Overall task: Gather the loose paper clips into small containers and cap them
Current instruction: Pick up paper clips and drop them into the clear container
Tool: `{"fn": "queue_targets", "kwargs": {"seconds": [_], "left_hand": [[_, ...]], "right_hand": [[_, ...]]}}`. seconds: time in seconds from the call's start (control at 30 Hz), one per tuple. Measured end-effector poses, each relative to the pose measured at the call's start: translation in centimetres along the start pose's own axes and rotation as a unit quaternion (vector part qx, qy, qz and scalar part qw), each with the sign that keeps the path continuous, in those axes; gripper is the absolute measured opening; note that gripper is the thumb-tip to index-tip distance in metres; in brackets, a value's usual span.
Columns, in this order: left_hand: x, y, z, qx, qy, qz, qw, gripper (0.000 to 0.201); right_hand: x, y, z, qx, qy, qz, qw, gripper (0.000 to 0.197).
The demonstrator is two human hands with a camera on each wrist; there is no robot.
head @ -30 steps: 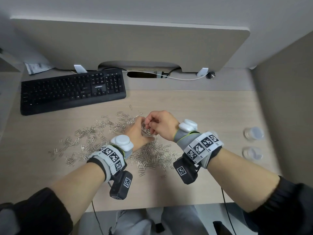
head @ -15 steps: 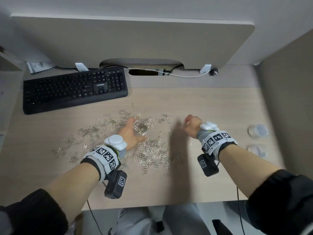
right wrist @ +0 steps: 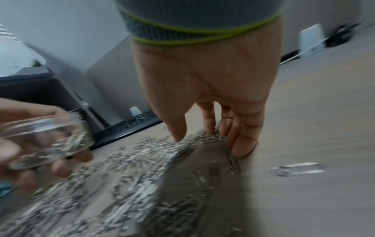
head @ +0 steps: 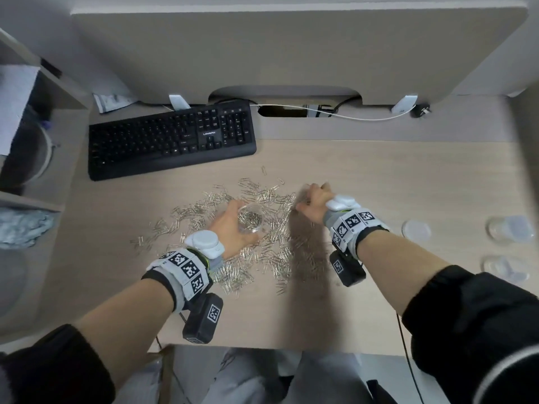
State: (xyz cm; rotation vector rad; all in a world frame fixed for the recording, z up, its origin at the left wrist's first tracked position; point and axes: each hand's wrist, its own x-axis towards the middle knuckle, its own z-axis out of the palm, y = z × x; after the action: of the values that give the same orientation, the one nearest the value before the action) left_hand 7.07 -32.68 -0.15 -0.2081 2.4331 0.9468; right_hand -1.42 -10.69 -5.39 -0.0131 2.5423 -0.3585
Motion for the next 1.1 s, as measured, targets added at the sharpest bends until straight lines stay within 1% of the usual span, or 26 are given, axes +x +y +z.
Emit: {"fn": "queue_targets", "kwargs": {"seconds": [0.07,0.1,0.2,0.27,0.33,0.4,0.53,0.6,0.63,0.7,0.8,0.87,0.9,1.03,1.1], "left_hand": [[0.0,-0.7,-0.4,0.012,0.003,-0.01,1.0,0.074],[-0.1,-0.9,-0.7,0.001,0.002,-0.01,1.0,0.072],[-0.2,-1.9,-1.8,-0.037,0.011,0.003,0.999,0.061],[-0.3,-2.9,-2.5,-0.042,0.014,0.001,0.999,0.055],[-0.2,-4.2,-3.0,-0.047,0.01,-0.016,0.999,0.056],[0.0,-5.7,-3.3,-0.049,0.003,-0.024,0.999,0.062],[0.0,-6.6,-3.7,-0.048,-0.015,-0.035,0.998,0.062],[0.0,-6.5,-3.8,-0.047,-0.01,-0.032,0.998,0.061],[0.0,-6.5,-3.9,-0.05,-0.008,-0.026,0.998,0.059],[0.1,-6.6,-4.1,-0.06,-0.009,-0.016,0.998,0.057],[-0.1,-6.6,-4.4,-0.06,-0.002,-0.012,0.998,0.058],[-0.3,-6.7,-4.7,-0.065,0.004,-0.01,0.998,0.06],[-0.5,-6.7,-4.7,-0.073,0.005,-0.008,0.997,0.059],[-0.9,-7.4,-5.1,-0.072,0.009,-0.02,0.997,0.053],[-1.1,-7.7,-5.3,-0.071,0.017,-0.021,0.997,0.054]], "right_hand": [[-0.1,-2.0,0.8,-0.018,-0.021,-0.029,0.999,0.056],[-0.1,-2.5,1.0,-0.035,-0.014,-0.039,0.999,0.06],[0.5,-2.6,0.8,-0.062,0.027,-0.027,0.997,0.069],[1.1,-2.4,0.4,-0.09,0.046,-0.007,0.995,0.076],[1.6,-3.0,0.2,-0.116,0.042,0.007,0.992,0.082],[1.9,-4.3,0.5,-0.133,0.032,-0.009,0.991,0.086],[0.6,-6.6,2.0,-0.134,-0.01,-0.087,0.987,0.083],[-0.4,-7.2,2.8,-0.133,-0.03,-0.118,0.984,0.072],[-0.6,-7.3,2.9,-0.121,-0.033,-0.124,0.984,0.066],[-0.5,-7.2,2.2,-0.092,-0.014,-0.119,0.989,0.061],[0.9,-6.6,0.6,-0.091,0.027,-0.089,0.991,0.068],[2.1,-6.4,0.2,-0.103,0.023,-0.063,0.992,0.077],[2.7,-6.6,0.2,-0.104,0.017,-0.064,0.992,0.079],[4.2,-9.1,0.6,-0.108,0.001,-0.128,0.986,0.083],[4.1,-10.3,1.0,-0.118,-0.01,-0.148,0.982,0.076]]}}
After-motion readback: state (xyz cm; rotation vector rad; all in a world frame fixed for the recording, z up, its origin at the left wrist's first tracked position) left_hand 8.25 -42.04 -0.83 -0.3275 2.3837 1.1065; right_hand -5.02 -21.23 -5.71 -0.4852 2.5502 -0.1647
